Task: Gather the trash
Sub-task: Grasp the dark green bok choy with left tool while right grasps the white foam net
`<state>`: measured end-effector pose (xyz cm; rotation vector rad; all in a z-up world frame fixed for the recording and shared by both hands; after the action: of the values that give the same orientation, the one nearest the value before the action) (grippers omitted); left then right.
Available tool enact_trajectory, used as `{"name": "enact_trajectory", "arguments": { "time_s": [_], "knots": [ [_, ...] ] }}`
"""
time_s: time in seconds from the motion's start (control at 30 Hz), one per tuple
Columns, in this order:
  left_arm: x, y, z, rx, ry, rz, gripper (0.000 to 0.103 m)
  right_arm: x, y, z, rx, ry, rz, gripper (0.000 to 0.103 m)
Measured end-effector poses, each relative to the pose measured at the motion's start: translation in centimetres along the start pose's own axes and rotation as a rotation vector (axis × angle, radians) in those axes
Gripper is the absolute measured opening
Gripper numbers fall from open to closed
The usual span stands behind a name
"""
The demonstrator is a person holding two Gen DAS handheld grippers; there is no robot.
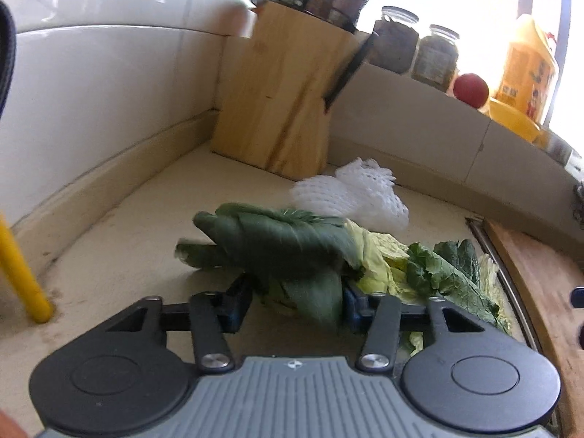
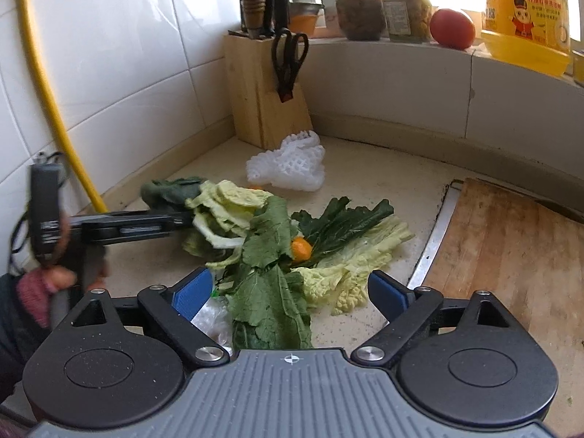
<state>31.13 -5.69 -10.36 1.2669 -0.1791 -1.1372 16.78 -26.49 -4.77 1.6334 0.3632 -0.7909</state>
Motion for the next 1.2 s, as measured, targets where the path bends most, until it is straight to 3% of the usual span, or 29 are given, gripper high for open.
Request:
{"name": "enact_trajectory", "arguments": {
  "time_s": [0.17,0.27,0.33,0.53,0.7,0.83,0.9,1.03,1.2],
  "knots": [
    [-2.3,0.0,-1.0,-0.002,0.025,0.003,0.043,1.2,-0.5,0.0,0.009,0.012,-0.033,0.096],
    [-2.1,0.3,-1.0,0.013,0.057,0.0,0.053,1.7,-0.5,-0.1,0.013,0.026,-0.055,0.096],
    [-1.6,0.4,-1.1,0.005,0.068,0.008,0.069,1.8,-0.4,0.0,0.008,0.031,-0.054,0.096],
    [1.5,0.6,-1.0,-0.045,0.016,-0.004,0.082,2.2,0.3,0.4,0.01,0.039,-0.049,0.097],
    [3.5,1.6,-1.8,-0.11,0.024,0.026,0.081,2.8,1.1,0.6,0.002,0.035,-0.048,0.097],
    [3.4,1.7,-2.5,-0.14,0.036,0.042,0.053,3.7,3.2,0.6,-0.026,0.027,-0.015,0.097],
    [2.5,1.5,-2.8,-0.176,0.011,0.055,0.05,4.7,4.8,0.4,-0.042,0.033,0.005,0.098],
    [0.6,1.0,-3.5,-0.211,0.048,0.061,0.048,7.7,8.2,-0.5,-0.073,0.044,0.043,0.098],
    [-1.8,0.0,-4.8,-0.313,0.056,0.091,0.047,13.8,11.2,-1.8,-0.073,0.043,-0.001,0.098]
  ]
}}
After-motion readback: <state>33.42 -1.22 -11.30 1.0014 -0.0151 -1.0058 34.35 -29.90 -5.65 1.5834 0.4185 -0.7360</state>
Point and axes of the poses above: each gripper's, at about its wrist camera, not at the fingertips, and x roughly the way its jaws point, z to its right, y to its top, the point moved 4 cm from there along x, roughly the way its jaws point, and after that the axes turned 13 degrees about -y, right-handed, at the moved point
